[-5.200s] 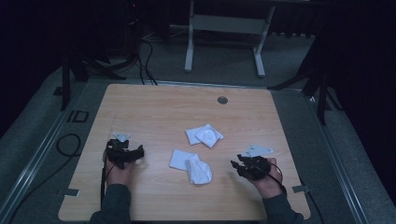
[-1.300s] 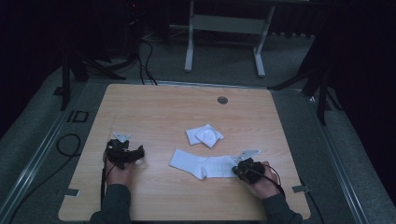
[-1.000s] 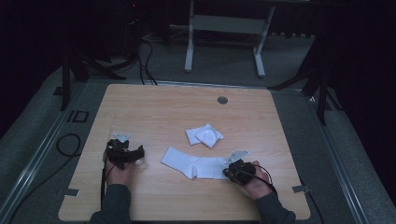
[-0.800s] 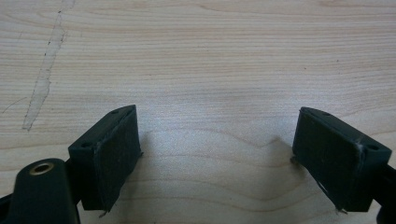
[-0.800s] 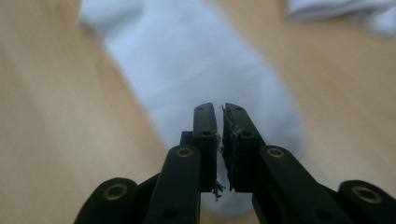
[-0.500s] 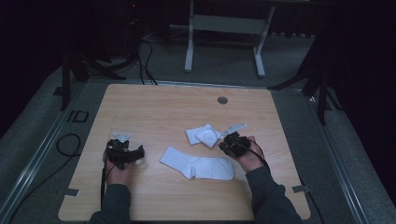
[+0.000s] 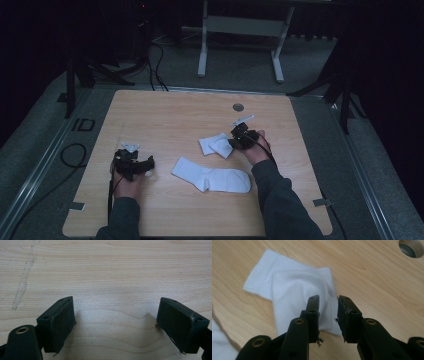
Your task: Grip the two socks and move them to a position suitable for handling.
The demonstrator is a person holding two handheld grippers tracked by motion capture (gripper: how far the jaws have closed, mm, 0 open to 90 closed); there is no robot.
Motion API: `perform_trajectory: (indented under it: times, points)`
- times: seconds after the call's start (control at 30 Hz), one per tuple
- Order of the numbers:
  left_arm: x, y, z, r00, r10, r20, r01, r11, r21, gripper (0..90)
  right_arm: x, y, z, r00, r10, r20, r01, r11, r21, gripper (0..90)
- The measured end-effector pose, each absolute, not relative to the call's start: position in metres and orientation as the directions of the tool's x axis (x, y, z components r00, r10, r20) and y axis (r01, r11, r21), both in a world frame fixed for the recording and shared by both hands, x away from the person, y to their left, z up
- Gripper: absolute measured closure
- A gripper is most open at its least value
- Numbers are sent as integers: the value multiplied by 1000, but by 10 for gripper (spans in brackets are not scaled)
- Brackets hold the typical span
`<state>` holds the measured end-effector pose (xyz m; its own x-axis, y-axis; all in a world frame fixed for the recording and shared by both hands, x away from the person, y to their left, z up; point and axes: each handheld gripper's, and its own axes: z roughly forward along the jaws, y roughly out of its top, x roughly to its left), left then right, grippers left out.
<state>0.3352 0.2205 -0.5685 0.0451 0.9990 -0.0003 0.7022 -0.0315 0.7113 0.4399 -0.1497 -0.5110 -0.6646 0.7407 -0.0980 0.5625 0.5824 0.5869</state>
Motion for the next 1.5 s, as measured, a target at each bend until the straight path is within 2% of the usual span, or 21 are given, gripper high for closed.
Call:
perform_trajectory:
  times: [0.1, 0.27, 0.33, 0.53, 0.93, 1.17, 1.5]
  points:
    - [335, 221, -568, 45, 999, 0, 703, -32, 711, 149, 445, -146, -514, -662, 744, -93, 572, 581, 578, 697]
    - [335, 221, -568, 46, 999, 1, 703, -33, 711, 149, 447, -144, -525, -668, 742, -60, 611, 593, 525, 864]
    - [335, 221, -568, 45, 999, 0, 702, -32, 711, 149, 440, -143, -523, -680, 731, -48, 605, 597, 527, 879]
    - [335, 221, -568, 46, 999, 0, 702, -32, 711, 149, 422, -140, -516, -714, 699, -31, 579, 615, 535, 883]
    - [335, 220, -569, 43, 999, -2, 700, -29, 714, 149, 397, -144, -465, -722, 692, 4, 525, 543, 655, 885]
    - [335, 220, -569, 43, 999, -2, 700, -29, 713, 149, 388, -158, -425, -673, 737, -58, 478, 493, 727, 885]
    - [335, 220, -569, 44, 999, -1, 701, -30, 713, 149, 397, -194, -417, -593, 803, -67, 513, 440, 737, 885]
